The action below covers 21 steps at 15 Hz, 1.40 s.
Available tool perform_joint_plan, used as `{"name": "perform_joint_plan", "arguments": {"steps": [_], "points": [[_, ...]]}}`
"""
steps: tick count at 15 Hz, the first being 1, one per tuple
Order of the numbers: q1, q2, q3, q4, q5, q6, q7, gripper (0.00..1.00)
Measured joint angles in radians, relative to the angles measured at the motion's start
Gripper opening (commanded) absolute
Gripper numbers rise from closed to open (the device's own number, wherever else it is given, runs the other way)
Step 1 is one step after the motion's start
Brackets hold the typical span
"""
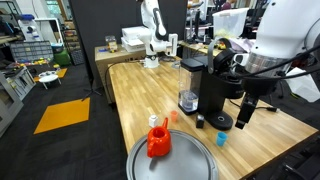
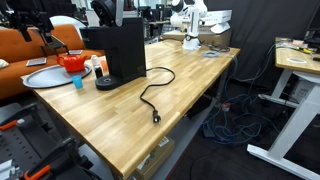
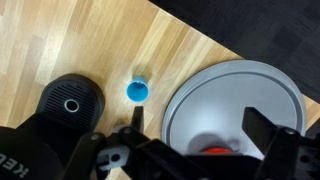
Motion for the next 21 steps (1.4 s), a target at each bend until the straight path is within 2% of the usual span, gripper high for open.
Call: {"name": "perform_joint_plan", "arguments": {"steps": [11,19,21], "points": [[-0.006,-0.019,-0.005,0.0,-0.007,0.0,0.0,1.0],[-0.008,0.036,-0.005,0.003,-0.008,0.0,-0.001,1.0],[-0.007,0.044,-0.007,0.014,0.025,0.004,-0.012,1.0]]}}
